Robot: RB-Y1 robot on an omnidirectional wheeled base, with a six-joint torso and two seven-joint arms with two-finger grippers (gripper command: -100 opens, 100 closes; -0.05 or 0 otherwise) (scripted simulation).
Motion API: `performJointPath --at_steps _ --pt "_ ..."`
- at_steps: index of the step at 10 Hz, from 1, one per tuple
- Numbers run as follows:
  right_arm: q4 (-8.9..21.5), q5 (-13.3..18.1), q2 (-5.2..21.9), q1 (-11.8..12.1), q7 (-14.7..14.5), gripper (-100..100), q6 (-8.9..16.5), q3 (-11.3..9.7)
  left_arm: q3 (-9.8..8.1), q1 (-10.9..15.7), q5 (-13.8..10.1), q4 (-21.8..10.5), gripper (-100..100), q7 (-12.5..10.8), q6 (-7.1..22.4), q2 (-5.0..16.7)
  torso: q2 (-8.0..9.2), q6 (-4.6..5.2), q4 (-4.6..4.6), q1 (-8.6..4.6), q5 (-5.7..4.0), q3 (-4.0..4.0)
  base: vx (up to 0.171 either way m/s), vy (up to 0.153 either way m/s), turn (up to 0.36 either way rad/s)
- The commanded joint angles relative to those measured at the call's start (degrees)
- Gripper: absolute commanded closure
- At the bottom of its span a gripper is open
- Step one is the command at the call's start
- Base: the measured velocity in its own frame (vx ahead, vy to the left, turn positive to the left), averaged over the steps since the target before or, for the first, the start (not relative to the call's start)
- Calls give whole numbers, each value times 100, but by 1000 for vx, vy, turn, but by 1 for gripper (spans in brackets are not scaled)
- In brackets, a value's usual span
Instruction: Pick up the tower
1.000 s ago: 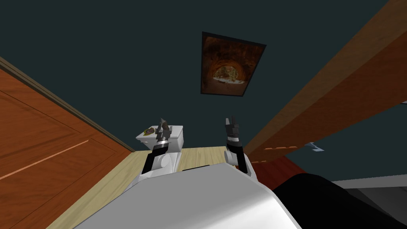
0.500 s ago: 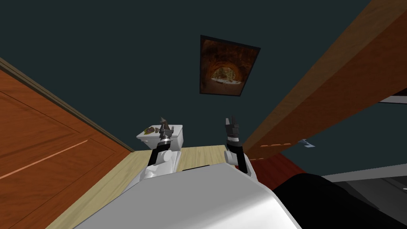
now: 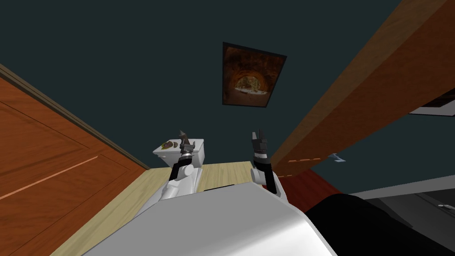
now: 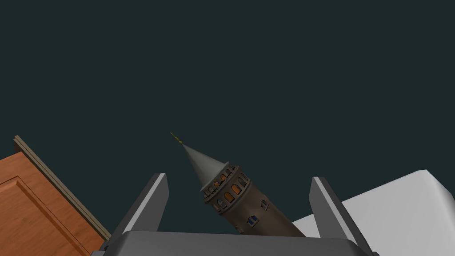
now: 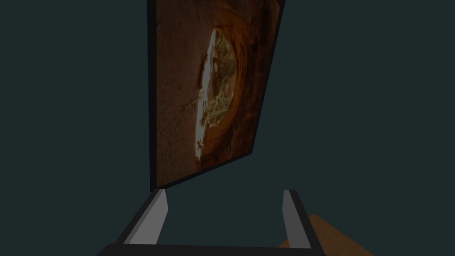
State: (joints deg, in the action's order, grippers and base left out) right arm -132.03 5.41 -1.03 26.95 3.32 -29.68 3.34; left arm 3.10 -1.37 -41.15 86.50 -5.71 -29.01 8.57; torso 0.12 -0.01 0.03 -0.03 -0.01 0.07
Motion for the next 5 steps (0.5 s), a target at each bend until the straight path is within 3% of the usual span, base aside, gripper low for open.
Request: performJointPath --at_steps 1,4,5 --pt "0 0 0 0 0 0 0 0 -26 115 -181 -223 -100 -16 15 -13 0 0 0 0 0 0 -32 -11 -11" --pt "0 0 0 0 0 0 0 0 -114 555 -681 -740 -100 -100 6 2 -3 -1 -1 1 0 -2 -31 -15 -10" --pt "0 0 0 0 0 0 0 0 -114 555 -748 -842 -100 -100 6 2 -3 0 -1 -3 -1 -2 -29 -19 -4"
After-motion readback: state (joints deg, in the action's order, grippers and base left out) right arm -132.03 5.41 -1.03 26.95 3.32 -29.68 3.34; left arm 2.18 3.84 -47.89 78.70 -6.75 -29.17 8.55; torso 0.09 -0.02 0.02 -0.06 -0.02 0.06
